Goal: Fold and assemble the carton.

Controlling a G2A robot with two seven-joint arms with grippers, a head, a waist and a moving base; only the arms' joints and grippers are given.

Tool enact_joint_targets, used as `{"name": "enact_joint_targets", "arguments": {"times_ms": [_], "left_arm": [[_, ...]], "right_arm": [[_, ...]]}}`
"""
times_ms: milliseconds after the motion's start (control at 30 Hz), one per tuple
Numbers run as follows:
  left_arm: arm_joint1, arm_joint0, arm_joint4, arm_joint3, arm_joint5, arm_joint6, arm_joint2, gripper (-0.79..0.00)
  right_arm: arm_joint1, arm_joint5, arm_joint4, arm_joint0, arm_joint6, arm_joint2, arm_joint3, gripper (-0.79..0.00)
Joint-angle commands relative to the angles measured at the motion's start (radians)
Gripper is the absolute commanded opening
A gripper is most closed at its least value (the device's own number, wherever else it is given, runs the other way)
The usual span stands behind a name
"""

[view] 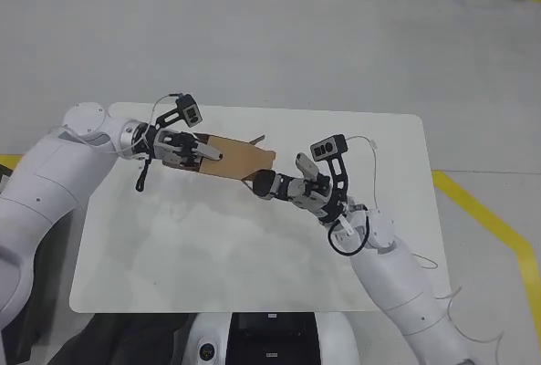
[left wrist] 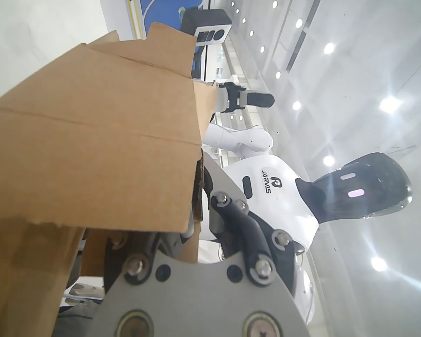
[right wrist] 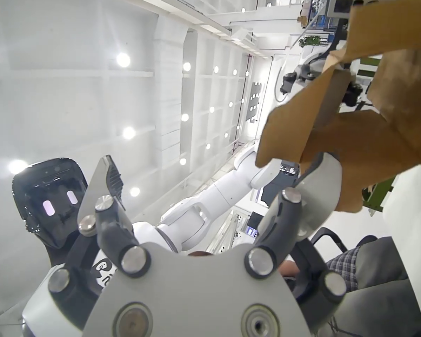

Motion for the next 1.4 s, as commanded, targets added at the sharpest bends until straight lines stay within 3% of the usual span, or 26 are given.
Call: {"name": "enact_joint_targets", "arguments": {"times_ms": [0, 400, 867, 1167, 1367], "left_arm": [[-0.007, 0.001, -0.012, 0.015, 0.008, 0.000, -0.003, -0.785], [-0.051, -0.011, -0.038, 0.083, 0.037, 0.000, -0.010, -0.785], [-0.044, 0.003, -0.021, 0.038, 0.043, 0.000, -0.014, -0.785], [-0.036, -0.005, -0.076, 0.070, 0.082, 0.000, -0.040, -0.785], [-0.027, -0.021, -0.041, 0.043, 0.033, 0.000, -0.036, -0.785]], "right_arm": [[-0.001, 0.004, 0.000, -0.006, 0.004, -0.008, -0.004, 0.000], [-0.025, -0.013, -0.011, 0.023, -0.028, -0.087, 0.027, 0.000], [-0.042, -0.073, -0.051, 0.052, -0.069, -0.099, 0.074, 0.000], [0.005, 0.042, -0.180, -0.031, -0.025, 0.048, -0.062, 0.000], [0.035, 0.182, -0.309, -0.065, -0.028, 0.141, -0.101, 0.000]]}}
